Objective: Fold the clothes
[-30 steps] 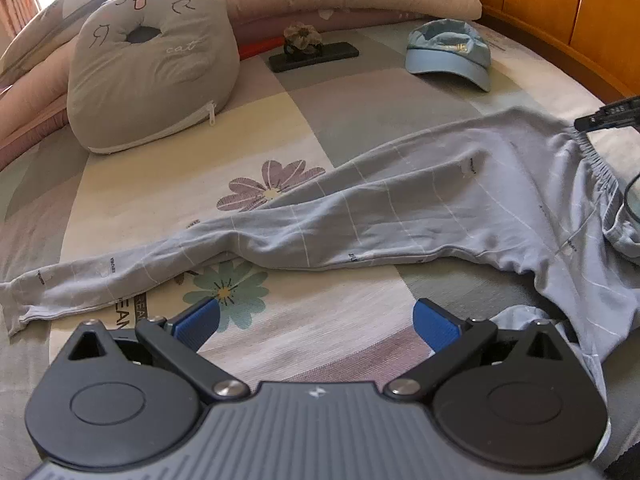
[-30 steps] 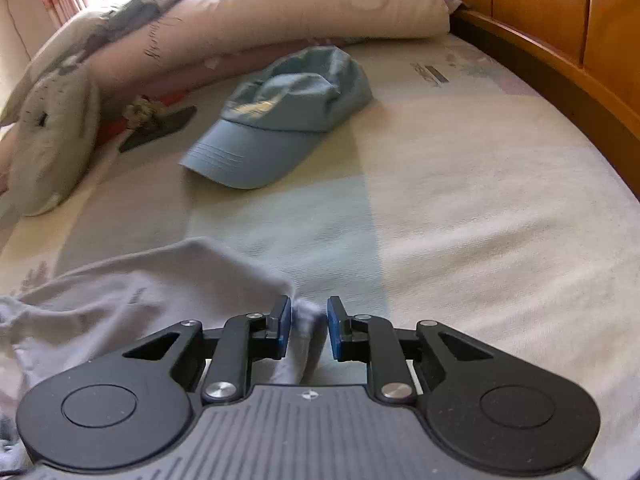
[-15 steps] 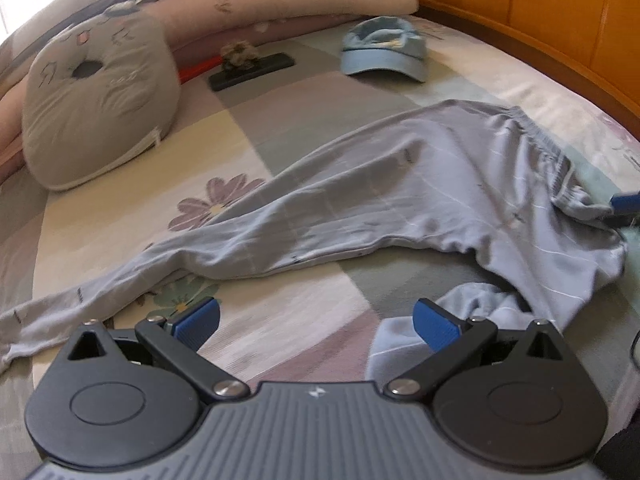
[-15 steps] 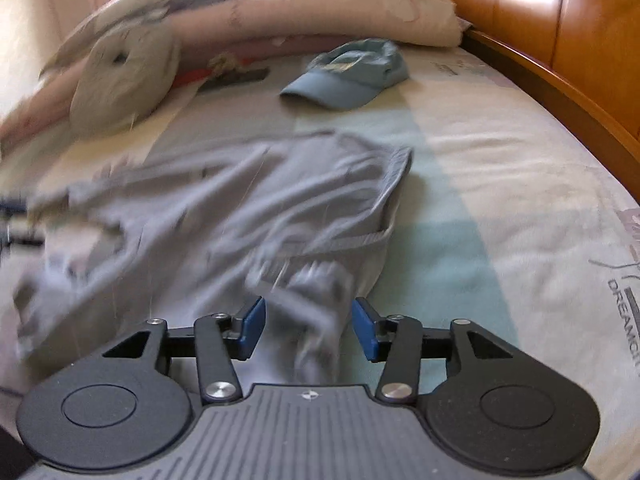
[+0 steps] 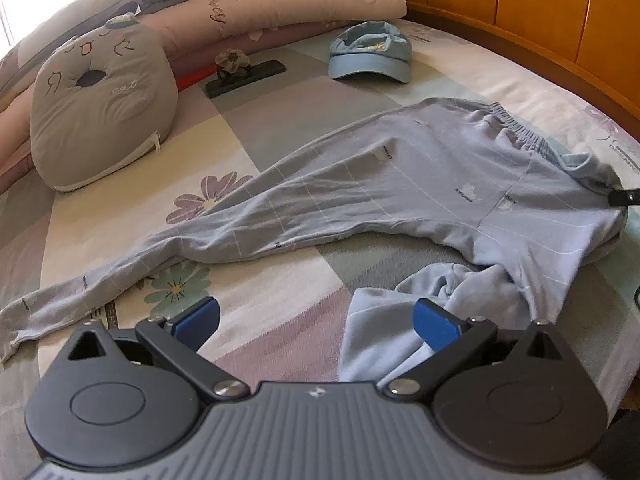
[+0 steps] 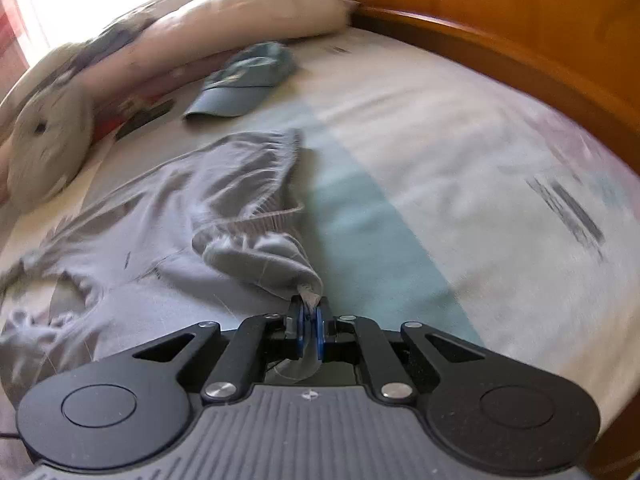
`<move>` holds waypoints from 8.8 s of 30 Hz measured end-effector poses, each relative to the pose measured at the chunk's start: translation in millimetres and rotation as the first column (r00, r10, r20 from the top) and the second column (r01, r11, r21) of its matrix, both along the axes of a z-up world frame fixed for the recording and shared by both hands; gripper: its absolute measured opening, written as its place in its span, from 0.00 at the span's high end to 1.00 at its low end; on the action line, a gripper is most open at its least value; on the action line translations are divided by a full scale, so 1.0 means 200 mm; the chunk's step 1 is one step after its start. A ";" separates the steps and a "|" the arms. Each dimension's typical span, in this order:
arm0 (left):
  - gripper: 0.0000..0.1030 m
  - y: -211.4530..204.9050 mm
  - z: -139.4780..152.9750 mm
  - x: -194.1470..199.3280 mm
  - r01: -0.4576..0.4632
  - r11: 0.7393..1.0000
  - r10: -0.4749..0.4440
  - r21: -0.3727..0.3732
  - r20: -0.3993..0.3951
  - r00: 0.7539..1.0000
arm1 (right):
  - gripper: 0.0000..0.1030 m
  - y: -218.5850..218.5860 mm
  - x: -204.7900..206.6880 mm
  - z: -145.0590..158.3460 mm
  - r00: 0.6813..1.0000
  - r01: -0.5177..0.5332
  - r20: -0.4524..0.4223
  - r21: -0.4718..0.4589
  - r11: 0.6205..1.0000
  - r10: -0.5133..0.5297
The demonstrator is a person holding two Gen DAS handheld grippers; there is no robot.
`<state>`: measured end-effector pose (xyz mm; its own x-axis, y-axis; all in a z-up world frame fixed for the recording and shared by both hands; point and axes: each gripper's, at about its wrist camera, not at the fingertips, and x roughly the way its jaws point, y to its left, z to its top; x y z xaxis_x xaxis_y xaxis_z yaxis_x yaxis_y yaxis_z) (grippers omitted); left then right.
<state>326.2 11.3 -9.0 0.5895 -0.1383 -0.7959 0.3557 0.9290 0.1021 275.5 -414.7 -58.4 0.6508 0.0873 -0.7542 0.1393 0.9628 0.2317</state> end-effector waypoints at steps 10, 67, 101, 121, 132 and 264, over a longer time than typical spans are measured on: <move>0.01 0.02 -0.01 0.01 -0.014 1.000 0.014 0.009 -0.009 1.000 | 0.64 -0.10 -0.07 0.02 0.993 0.114 -0.010 0.030 0.993 -0.114; 0.01 -0.12 -0.09 0.14 0.022 0.997 -0.015 0.077 -0.095 0.995 | 0.91 0.13 0.74 -0.10 0.936 -0.352 -0.088 -0.219 0.910 0.341; 0.01 0.17 -0.11 0.16 -0.079 0.993 0.072 -0.093 -0.077 0.994 | 0.61 0.43 0.43 -0.03 0.960 -0.280 -0.027 0.028 0.960 0.280; 0.01 1.13 -0.42 0.22 -0.422 0.659 0.376 -0.623 -0.214 0.902 | 0.46 0.93 0.36 0.22 0.956 -0.292 0.041 0.007 0.956 0.292; 0.03 1.89 -0.52 0.19 -0.558 0.258 0.670 -0.789 -0.271 0.692 | 0.46 1.22 0.46 0.25 0.931 -0.366 -0.002 -0.057 0.929 0.366; 0.48 2.07 -0.29 0.48 -0.575 0.787 0.591 -0.223 0.001 0.807 | 0.81 1.85 1.65 0.08 0.570 -0.819 -0.218 -0.219 0.530 0.792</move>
